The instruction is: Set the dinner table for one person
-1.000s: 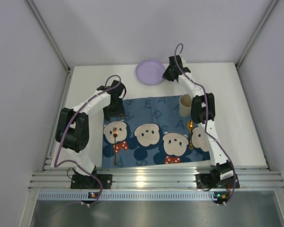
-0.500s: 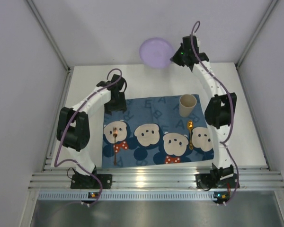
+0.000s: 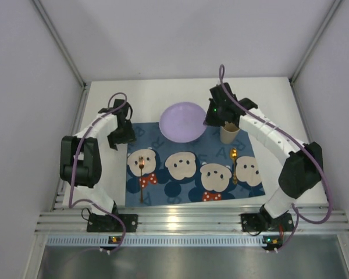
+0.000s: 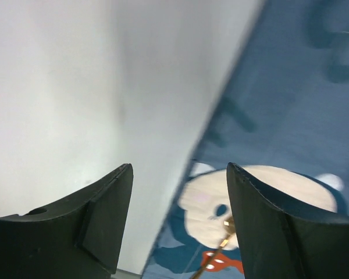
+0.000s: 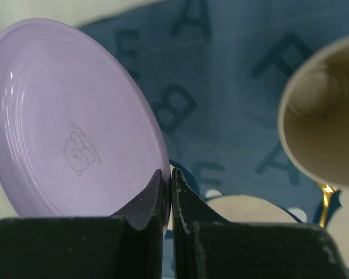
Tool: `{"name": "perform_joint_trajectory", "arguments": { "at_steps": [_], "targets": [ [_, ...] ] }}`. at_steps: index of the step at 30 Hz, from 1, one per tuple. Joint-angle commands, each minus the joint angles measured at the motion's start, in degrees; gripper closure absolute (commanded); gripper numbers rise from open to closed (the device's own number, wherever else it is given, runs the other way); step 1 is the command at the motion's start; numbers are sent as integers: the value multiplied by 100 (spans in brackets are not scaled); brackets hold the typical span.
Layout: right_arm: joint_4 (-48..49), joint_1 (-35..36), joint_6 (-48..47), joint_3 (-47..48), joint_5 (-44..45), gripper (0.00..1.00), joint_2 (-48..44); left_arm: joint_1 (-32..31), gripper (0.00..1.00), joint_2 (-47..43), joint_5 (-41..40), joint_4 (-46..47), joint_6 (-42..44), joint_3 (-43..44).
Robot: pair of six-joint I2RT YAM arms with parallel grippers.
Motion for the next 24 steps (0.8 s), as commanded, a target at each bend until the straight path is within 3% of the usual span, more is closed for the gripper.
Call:
{"name": "perform_joint_trajectory", "arguments": {
  "at_steps": [1,9,18,21,22,24],
  "targets": [
    [-300,333,-63,-663,442,100,-666,392,29,-383,-222,137,-32,-301],
    [182,764,25,-2130,294,100,-615,427,29,-682,-302,225,-287,-416],
    [367,1283,-72,-2450,425,100,299,427,30,-1068,-29,286,-287,-714],
    [43,1643,-20,-2239,740,72,247,419,30,-1200,85,356,-313,-854],
    [-80,1739,16,-2195,872,55,186,419,30,-1218,120,365,-322,-890],
    [-414,2021,191,-2159,1205,41,-139,419,30,-1288,138,426,-322,-978]
  ]
}}
